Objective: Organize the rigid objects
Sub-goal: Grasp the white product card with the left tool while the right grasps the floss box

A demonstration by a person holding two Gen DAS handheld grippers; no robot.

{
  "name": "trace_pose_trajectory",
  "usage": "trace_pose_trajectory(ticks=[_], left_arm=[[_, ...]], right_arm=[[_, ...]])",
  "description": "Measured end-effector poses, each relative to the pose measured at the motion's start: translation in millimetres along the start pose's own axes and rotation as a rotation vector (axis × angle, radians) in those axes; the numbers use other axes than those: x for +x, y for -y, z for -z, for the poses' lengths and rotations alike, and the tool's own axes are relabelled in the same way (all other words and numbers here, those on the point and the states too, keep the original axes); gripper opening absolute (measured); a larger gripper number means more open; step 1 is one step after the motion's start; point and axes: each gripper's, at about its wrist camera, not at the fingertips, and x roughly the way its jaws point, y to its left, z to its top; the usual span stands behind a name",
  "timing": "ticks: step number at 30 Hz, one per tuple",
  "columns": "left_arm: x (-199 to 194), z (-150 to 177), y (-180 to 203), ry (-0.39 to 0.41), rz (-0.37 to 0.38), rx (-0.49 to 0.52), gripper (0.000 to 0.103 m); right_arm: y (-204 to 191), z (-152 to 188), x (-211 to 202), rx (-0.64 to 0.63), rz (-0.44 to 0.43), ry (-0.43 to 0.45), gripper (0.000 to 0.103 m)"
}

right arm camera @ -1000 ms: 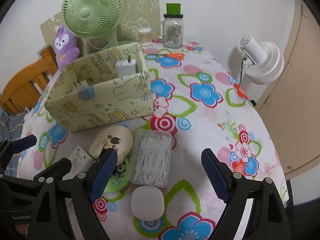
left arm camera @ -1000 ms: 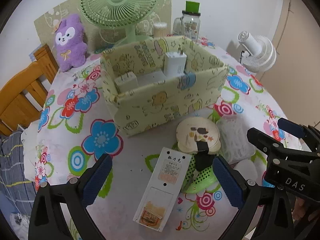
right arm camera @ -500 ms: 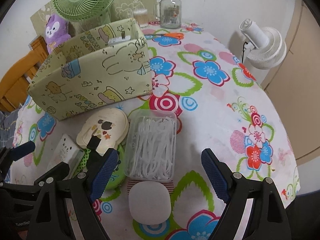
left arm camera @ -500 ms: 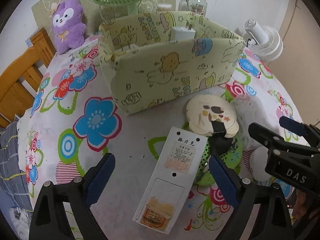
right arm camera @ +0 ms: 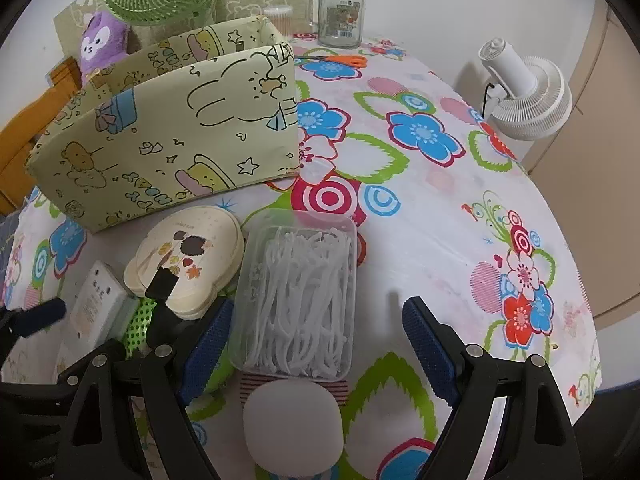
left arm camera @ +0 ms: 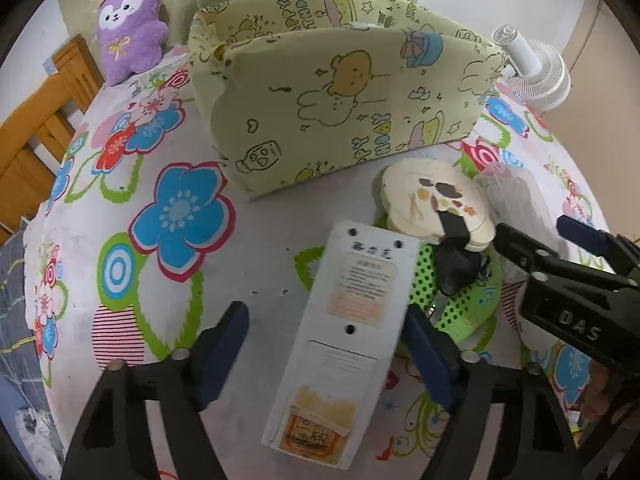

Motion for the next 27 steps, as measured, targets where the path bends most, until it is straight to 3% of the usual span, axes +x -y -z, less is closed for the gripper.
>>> trace_pose_trajectory(ticks=[4,6,10,18,27], left_arm=[[-3.6,0.3,5.6,0.01,0.036,0.018,0.053],[-3.8,-0.9,8.0,0.012,0.036,0.026,0.052],[-3.2,-3.6,7.0,0.005,0.034,0.006,0.051],[-2.0,-14.6,10.4,-0.018,0.007,-0.021,0.049],[-10.1,-23.0,21.3,-0.008,0.027,-0.038,0.048]], right_arm=[[0.1,-1.8,7.1,0.012,0.001,-0.016,0.083],[0.1,-3.1,8.5,0.019,-0.009,-0.016,0.081],[-8.2,-6.7,11.3,-0.016,-0.018,-0.022,0.064],[-11.2,-7.7,0.0,-0.024,-0.018,-0.005,0.063],[-4.9,-13.2,-13.9,-0.032,-0.054,0.008,0.063]])
